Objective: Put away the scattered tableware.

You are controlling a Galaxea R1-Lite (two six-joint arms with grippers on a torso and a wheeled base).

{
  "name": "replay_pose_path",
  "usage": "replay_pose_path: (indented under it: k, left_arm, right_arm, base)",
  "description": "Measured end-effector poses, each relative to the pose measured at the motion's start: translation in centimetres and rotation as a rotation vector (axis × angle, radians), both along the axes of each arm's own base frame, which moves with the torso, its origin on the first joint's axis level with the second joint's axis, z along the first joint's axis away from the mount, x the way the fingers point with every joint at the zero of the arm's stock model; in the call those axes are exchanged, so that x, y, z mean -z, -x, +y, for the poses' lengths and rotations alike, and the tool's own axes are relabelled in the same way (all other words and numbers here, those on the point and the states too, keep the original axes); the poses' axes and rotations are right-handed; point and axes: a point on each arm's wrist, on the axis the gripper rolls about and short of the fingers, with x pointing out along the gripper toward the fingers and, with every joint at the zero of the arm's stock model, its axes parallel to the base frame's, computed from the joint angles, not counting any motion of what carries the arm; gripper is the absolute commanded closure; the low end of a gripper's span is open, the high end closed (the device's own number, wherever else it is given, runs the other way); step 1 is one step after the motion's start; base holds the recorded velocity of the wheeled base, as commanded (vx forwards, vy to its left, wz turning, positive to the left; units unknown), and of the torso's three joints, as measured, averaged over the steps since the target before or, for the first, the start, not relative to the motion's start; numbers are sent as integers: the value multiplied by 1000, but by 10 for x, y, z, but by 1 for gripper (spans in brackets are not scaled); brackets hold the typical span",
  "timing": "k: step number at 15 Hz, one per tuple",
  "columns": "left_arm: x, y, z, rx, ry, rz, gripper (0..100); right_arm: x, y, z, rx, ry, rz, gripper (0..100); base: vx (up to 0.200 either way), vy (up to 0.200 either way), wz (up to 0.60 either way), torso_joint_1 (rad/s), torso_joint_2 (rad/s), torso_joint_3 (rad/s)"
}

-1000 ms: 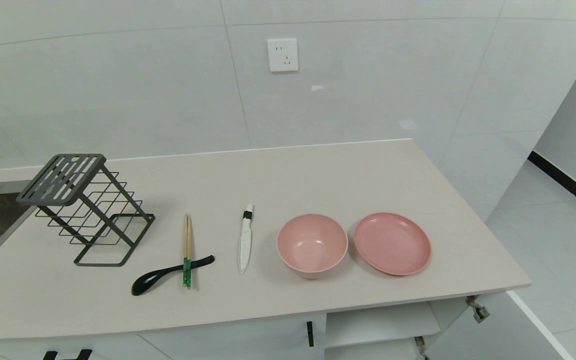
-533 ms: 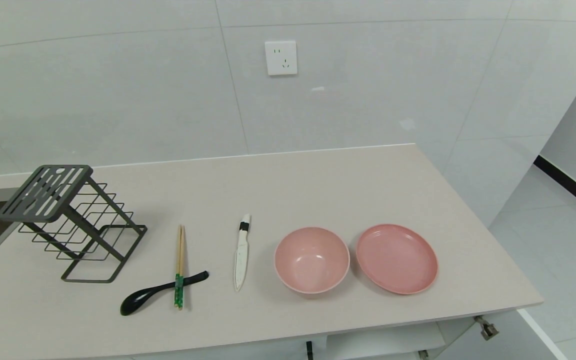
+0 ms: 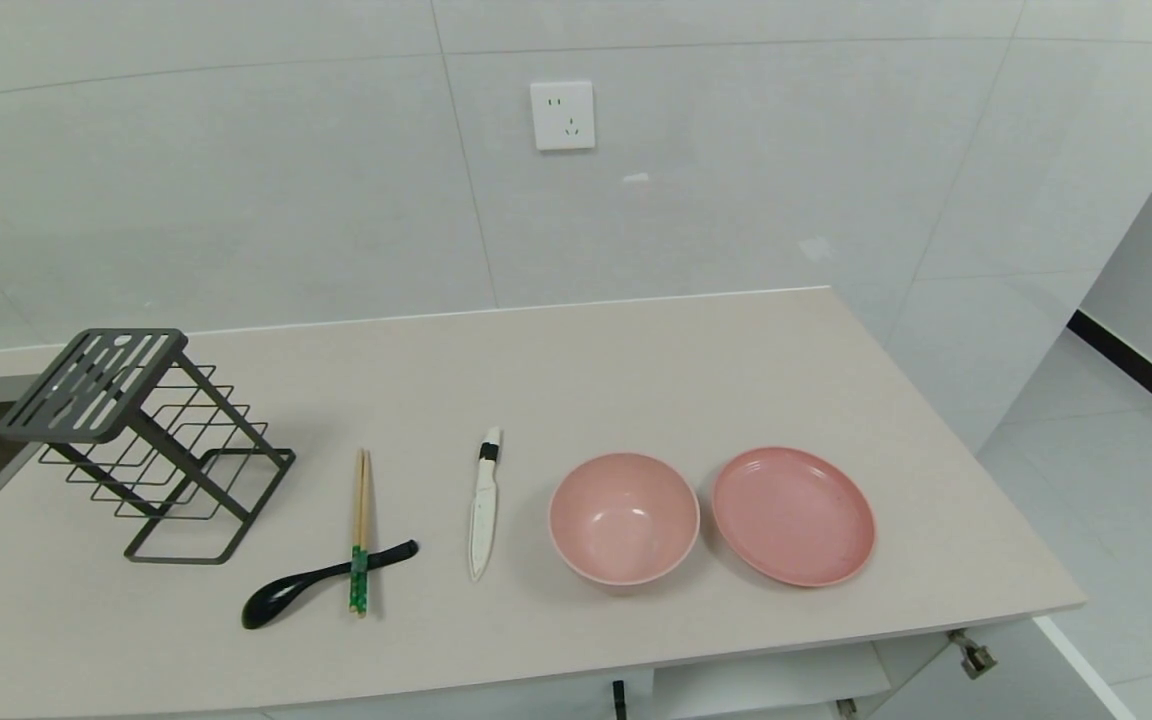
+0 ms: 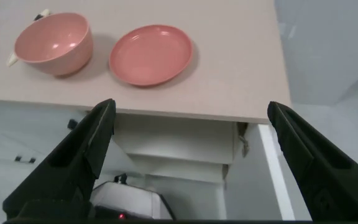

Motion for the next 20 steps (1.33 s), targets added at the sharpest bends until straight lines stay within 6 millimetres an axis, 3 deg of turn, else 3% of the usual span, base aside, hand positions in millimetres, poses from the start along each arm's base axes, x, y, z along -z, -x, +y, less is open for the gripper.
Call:
replay_pose_path:
  k: [7, 14, 20]
  left_arm:
    - [0, 0, 0, 0, 1, -1, 0]
    - [0, 0, 0, 2, 5, -1, 0]
    - [0, 0, 0, 2, 5, -1, 0]
  right_arm:
    - [-10, -72, 7, -115, 13, 96, 0]
    - [8, -154, 21, -190, 30, 134, 0]
    - [30, -210, 34, -233, 30, 212, 0]
  base:
    - [0, 0, 0, 0, 0, 0]
    - [0, 0, 0, 0, 0, 0]
    - [0, 0, 0, 0, 0, 0]
